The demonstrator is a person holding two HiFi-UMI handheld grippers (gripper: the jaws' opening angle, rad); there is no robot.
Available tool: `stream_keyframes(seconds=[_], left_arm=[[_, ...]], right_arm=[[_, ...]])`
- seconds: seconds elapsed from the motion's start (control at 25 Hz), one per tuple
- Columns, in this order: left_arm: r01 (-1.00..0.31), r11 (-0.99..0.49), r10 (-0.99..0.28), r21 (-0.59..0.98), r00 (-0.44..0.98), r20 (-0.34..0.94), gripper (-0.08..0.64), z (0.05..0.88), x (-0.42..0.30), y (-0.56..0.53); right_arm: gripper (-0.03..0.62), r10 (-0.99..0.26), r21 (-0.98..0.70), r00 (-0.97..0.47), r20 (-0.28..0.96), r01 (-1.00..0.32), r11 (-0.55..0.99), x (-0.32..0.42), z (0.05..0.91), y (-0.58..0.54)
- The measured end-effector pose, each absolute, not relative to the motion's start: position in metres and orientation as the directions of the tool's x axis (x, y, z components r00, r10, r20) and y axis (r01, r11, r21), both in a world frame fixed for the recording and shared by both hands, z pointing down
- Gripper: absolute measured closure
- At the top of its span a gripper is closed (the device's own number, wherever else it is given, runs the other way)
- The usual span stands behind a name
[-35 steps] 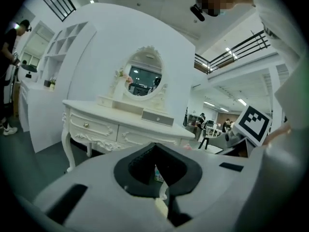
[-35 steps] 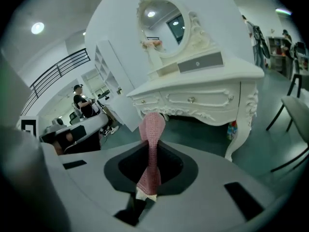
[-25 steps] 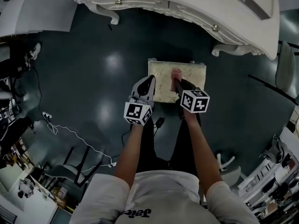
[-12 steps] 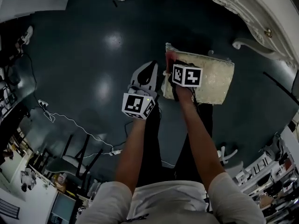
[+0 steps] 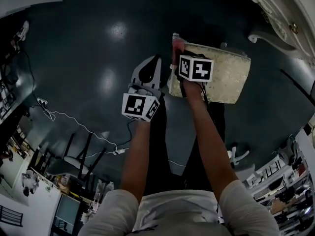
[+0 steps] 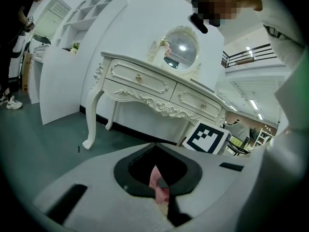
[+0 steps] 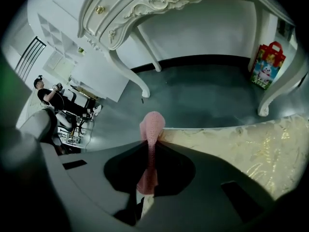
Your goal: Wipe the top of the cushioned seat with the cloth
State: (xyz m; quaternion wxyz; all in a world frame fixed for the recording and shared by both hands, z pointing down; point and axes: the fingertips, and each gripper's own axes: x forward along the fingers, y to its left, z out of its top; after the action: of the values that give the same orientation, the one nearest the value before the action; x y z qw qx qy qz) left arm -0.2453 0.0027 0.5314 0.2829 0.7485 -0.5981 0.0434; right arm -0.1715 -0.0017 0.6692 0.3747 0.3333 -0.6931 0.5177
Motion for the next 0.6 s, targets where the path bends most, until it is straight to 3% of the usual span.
stream_keyframes(seconds=[0.6], left_arm=[[-0.902, -0.193, -0.833, 0.386, 0.359, 0.421, 0.548, 0.547, -0.149, -0.007]], right_arm=[[0.568, -0.124, -0.553, -0.574, 0.809, -0.816, 0.171, -0.099, 0.656, -0.011]])
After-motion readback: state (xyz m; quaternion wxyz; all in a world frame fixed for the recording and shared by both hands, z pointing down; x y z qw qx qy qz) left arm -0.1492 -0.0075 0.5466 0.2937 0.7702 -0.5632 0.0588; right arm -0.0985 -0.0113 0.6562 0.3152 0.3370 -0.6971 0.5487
